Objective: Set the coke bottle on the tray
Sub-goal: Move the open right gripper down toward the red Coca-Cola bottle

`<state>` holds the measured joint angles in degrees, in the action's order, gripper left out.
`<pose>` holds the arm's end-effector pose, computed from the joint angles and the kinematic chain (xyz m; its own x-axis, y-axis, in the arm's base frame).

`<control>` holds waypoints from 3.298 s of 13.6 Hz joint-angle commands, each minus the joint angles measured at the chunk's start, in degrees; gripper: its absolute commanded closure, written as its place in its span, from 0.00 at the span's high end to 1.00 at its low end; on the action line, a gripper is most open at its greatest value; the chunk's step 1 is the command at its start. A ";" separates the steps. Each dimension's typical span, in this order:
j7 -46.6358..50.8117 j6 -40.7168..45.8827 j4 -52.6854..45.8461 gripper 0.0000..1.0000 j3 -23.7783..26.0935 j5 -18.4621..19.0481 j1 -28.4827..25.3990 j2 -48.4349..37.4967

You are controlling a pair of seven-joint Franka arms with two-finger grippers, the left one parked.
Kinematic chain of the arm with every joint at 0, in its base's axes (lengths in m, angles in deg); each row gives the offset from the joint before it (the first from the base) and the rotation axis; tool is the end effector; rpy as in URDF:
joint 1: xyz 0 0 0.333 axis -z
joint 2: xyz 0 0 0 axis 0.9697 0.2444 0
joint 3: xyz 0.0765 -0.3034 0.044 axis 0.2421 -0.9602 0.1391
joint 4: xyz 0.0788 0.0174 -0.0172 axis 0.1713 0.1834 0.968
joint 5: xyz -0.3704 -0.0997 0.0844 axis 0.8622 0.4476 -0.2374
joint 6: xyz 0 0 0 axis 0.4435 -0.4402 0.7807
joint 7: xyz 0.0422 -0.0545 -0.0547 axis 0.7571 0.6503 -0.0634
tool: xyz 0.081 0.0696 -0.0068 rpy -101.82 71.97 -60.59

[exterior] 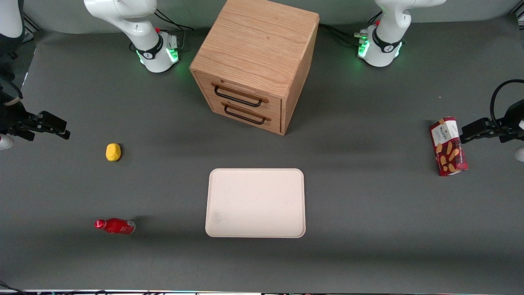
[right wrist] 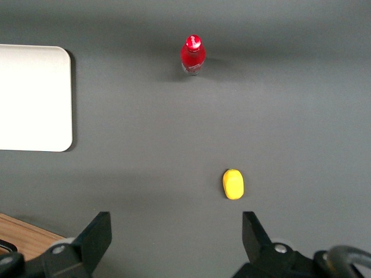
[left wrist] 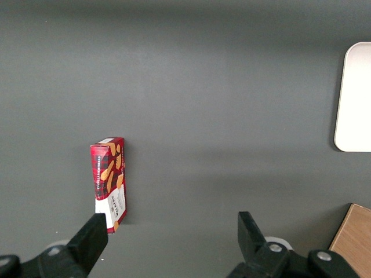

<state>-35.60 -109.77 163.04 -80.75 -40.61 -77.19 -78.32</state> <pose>0.5797 -0.0164 0.6117 0.9995 0.0046 0.0314 0.0041 -0.9998 0.0169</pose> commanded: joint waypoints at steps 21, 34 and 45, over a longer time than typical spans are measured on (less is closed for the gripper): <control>-5.38 6.42 -26.37 1.00 -1.20 -0.55 -0.16 19.57; -13.59 -0.94 -37.75 1.00 0.64 -6.08 5.38 34.98; -13.32 -10.78 -33.12 1.00 0.56 -5.55 3.01 42.63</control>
<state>-48.40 -118.12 128.11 -79.81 -45.35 -74.01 -36.75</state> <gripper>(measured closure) 0.000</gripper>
